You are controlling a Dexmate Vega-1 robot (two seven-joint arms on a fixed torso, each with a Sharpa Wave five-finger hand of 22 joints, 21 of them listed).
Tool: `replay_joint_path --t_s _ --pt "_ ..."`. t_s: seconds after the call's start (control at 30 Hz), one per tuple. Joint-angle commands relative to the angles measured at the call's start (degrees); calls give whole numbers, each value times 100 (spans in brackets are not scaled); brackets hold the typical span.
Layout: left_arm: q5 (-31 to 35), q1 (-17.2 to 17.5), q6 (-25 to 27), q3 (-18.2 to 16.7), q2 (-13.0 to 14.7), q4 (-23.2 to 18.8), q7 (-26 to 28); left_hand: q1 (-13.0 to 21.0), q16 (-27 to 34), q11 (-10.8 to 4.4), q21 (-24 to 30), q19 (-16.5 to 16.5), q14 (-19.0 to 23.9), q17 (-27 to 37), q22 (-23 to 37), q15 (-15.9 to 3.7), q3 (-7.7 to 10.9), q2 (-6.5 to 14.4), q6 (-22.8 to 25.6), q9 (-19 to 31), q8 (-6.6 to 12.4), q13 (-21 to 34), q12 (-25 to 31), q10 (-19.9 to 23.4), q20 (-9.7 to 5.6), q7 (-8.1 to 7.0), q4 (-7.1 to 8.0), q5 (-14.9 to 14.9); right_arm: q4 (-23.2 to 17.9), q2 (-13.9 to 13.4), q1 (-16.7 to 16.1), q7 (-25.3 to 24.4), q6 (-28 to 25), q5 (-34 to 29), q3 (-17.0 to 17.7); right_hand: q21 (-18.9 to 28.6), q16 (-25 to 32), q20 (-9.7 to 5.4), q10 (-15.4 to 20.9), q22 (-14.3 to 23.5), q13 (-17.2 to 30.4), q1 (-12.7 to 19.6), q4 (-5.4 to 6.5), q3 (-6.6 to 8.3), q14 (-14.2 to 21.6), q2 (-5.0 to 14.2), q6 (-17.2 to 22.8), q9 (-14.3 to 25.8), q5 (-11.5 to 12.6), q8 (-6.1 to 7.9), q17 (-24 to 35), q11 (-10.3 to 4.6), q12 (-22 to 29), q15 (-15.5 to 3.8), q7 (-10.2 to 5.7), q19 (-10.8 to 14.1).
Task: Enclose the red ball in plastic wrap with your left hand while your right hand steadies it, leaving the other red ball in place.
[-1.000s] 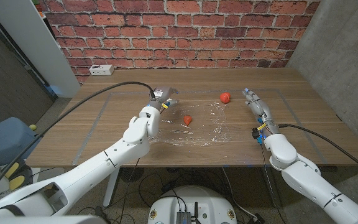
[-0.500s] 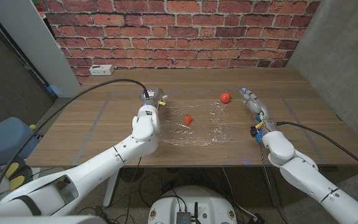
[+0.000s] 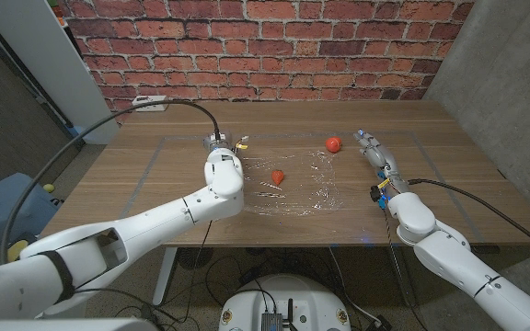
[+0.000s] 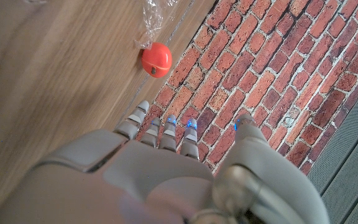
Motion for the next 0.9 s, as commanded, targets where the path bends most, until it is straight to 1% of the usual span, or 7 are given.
replay_joint_path --t_s 0.03,0.1,0.23,0.43,0.5,0.77,0.9 --pt "1144 -1312 597 1514 0 641 -2559 -119 -81 3 -116 -160 -254 36 22 -190 -72 -92 -120 12 -88 38 -61 -196 71 -19 -7 28 97 4 67 47 83 40 -34 1 -18 -32 17 26 25 -1 -10 -9 37 -4 44 17 25 4 14 9 16 4 2 24" --pt "1259 -1524 597 1742 2 728 -2977 -143 -108 -8 -161 -222 -334 31 23 -156 -111 -174 -93 14 -89 43 -66 -226 84 28 -30 36 115 13 72 47 99 49 -35 -1 -19 -44 21 26 26 -10 -4 -12 32 -5 45 17 23 0 16 -8 16 -5 -5 19" --pt "1491 -1879 597 2128 -58 939 -3736 -115 -147 -23 -227 -300 -463 25 26 -126 -118 -220 50 16 -56 51 -78 -297 137 92 -80 68 134 20 78 44 114 57 -41 2 -15 -31 25 26 26 -18 1 -16 38 -9 47 18 22 -3 18 11 15 4 5 26" --pt "1561 -2275 517 2565 -173 1248 -4494 -111 -176 -20 -297 -350 -589 17 28 -100 -158 -312 242 18 -19 60 -81 -357 149 291 -132 104 151 43 91 15 103 76 -46 0 -13 -39 21 26 26 -26 6 -16 43 -5 47 18 21 -9 21 -5 10 -2 -1 23" --pt "1510 -2335 489 2620 -208 1329 -4601 -111 -175 -18 -310 -346 -603 14 29 -97 -169 -336 311 17 -4 62 -78 -366 144 352 -145 116 154 42 94 14 105 74 -49 1 -12 -29 18 26 27 -26 6 -15 46 -4 45 18 20 -12 21 6 8 3 4 26" --pt "1296 -2481 430 2788 -348 1630 -4722 -144 -157 -14 -347 -329 -647 31 32 -70 -169 -278 420 14 -5 66 -64 -375 144 398 -125 150 167 28 117 25 99 67 -63 3 -11 -24 20 26 27 -29 8 -14 50 -3 45 18 19 -18 21 12 5 9 8 33" --pt "1168 -2439 473 2782 -388 1695 -4441 -109 -128 26 -373 -315 -654 53 35 -43 -86 -74 382 11 -53 71 -60 -398 145 352 -106 169 186 25 145 36 88 58 -81 4 -9 -18 24 26 27 -33 9 -15 57 -6 46 18 19 -20 22 12 5 15 12 36"
